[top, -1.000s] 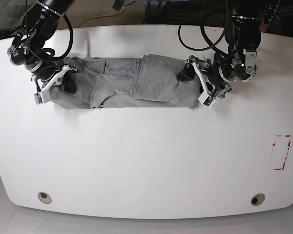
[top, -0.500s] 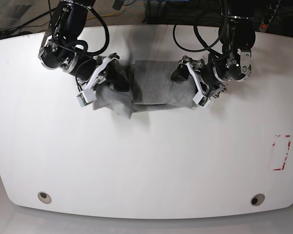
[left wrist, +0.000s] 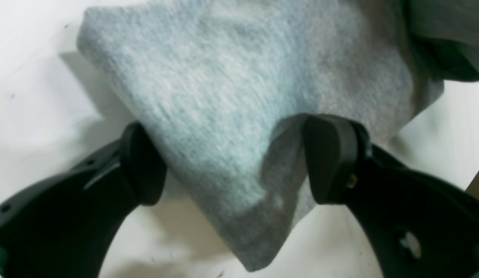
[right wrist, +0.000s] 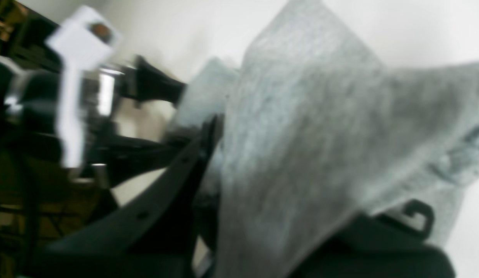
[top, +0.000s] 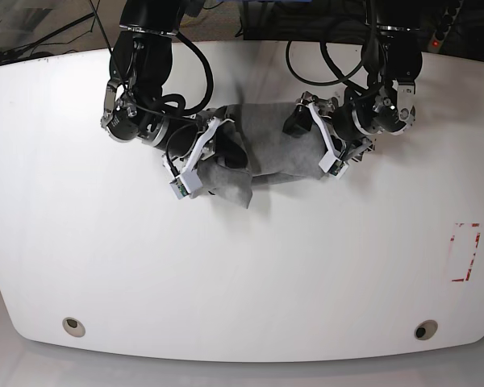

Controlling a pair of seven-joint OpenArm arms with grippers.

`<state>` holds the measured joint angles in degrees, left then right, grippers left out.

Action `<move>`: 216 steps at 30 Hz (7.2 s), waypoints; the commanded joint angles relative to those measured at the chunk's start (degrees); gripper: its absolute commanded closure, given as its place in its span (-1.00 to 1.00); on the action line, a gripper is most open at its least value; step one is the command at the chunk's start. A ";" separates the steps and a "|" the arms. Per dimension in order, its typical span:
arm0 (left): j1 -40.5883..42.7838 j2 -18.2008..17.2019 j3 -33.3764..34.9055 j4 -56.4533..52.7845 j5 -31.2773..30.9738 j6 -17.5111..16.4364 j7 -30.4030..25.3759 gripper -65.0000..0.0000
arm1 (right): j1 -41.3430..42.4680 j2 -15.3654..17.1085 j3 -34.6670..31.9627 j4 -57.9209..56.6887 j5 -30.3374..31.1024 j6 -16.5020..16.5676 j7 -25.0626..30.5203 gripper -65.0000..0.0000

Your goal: Fold the T-shirt properly

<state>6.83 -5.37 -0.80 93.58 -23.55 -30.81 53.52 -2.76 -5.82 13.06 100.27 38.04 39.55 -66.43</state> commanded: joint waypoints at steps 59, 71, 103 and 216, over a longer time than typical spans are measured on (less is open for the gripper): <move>-0.28 -11.47 -0.04 18.02 -1.02 -0.27 -1.25 -0.55 | 8.61 8.68 -12.84 -4.75 -21.56 -6.80 9.25 0.55; 0.25 -5.49 8.67 14.42 2.23 -0.36 -1.17 -0.55 | 11.34 10.62 -11.78 -18.99 -21.73 -6.80 19.45 0.71; -4.59 -11.65 9.19 8.79 5.48 -0.71 -5.56 -0.55 | 19.07 12.02 -12.05 -26.91 -22.00 -6.80 23.23 0.71; -0.90 -32.22 -13.93 -9.49 13.22 -4.49 -33.34 -0.55 | -2.82 17.74 -9.15 -0.62 -22.17 -5.57 24.63 0.73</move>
<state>6.42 -37.80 -13.85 82.13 -11.46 -38.54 22.46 -6.44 12.69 3.68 98.56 18.48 33.93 -45.23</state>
